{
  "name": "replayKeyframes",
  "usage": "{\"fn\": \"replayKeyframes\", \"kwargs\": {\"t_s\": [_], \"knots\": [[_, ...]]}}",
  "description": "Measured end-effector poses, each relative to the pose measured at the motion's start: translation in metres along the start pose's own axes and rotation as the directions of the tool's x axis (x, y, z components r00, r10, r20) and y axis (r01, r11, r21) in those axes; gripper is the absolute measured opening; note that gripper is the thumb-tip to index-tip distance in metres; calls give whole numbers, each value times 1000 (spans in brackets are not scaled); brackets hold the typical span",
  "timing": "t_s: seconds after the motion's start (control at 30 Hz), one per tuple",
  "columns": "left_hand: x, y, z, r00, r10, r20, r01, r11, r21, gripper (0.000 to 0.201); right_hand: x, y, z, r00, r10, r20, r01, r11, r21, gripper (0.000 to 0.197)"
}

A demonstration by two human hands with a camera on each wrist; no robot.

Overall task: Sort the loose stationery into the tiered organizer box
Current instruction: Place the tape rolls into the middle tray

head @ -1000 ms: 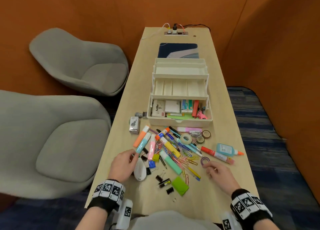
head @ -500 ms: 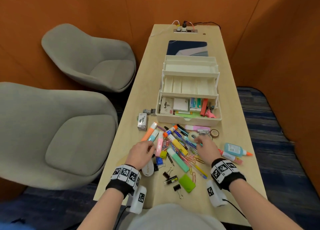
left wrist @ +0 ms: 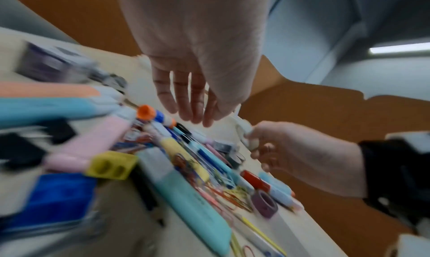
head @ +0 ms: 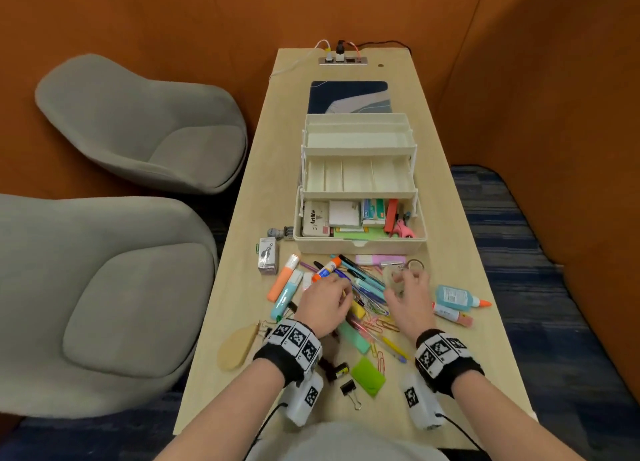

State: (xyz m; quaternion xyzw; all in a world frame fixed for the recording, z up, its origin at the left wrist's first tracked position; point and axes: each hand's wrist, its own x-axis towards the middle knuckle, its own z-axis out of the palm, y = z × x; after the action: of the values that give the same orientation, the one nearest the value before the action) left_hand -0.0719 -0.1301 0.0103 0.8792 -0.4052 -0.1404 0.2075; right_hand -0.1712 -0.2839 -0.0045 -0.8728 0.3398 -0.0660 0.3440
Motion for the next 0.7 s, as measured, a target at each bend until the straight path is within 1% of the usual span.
{"fn": "replayKeyframes", "kwargs": {"t_s": [0.07,0.1,0.13,0.2,0.23,0.27,0.3,0.33,0.37,0.4,0.43,0.5,0.53,0.57,0.6,0.63,0.7], "knots": [[18,21,12,995,97,26,-98,995,15,19,-3,13,-16,989,138,-46,-129,978,163,17],[27,32,18,987,154,45,-156,987,28,20,-3,20,-25,973,225,-43,-207,943,260,18],[35,42,26,976,204,74,-208,976,57,22,-1,28,-31,952,307,-23,-276,884,376,20],[51,60,39,957,250,145,-271,952,144,25,4,42,-41,909,417,19,-350,737,579,26],[57,67,45,949,257,181,-290,938,187,25,8,46,-46,892,451,38,-372,682,630,31],[63,72,49,943,259,210,-305,924,230,24,12,49,-49,877,477,53,-392,649,651,38],[69,76,52,940,247,235,-308,911,275,23,17,51,-52,865,497,70,-418,637,648,45],[73,78,54,941,226,253,-301,899,319,23,21,52,-55,862,501,75,-437,659,612,51],[76,80,55,943,200,265,-289,888,358,23,27,51,-56,870,487,71,-443,712,546,53],[80,81,55,946,174,275,-275,878,391,25,32,51,-57,890,451,66,-429,781,454,49],[82,83,56,947,148,284,-262,868,422,25,36,50,-56,916,397,63,-391,844,368,40],[86,86,57,949,121,293,-253,846,470,24,45,48,-52,957,279,74,-288,940,180,23],[87,87,58,948,119,297,-257,836,486,24,50,47,-50,970,229,81,-233,971,54,18],[89,87,58,946,114,303,-259,828,497,24,55,45,-49,978,185,98,-180,982,-56,16],[90,88,59,945,109,309,-260,825,502,25,60,43,-47,981,159,110,-146,982,-122,19],[90,88,58,942,109,319,-265,823,502,25,65,40,-46,981,151,121,-132,980,-152,24],[90,84,57,934,136,330,-289,832,474,24,73,35,-43,981,164,104,-144,974,-174,29]]}}
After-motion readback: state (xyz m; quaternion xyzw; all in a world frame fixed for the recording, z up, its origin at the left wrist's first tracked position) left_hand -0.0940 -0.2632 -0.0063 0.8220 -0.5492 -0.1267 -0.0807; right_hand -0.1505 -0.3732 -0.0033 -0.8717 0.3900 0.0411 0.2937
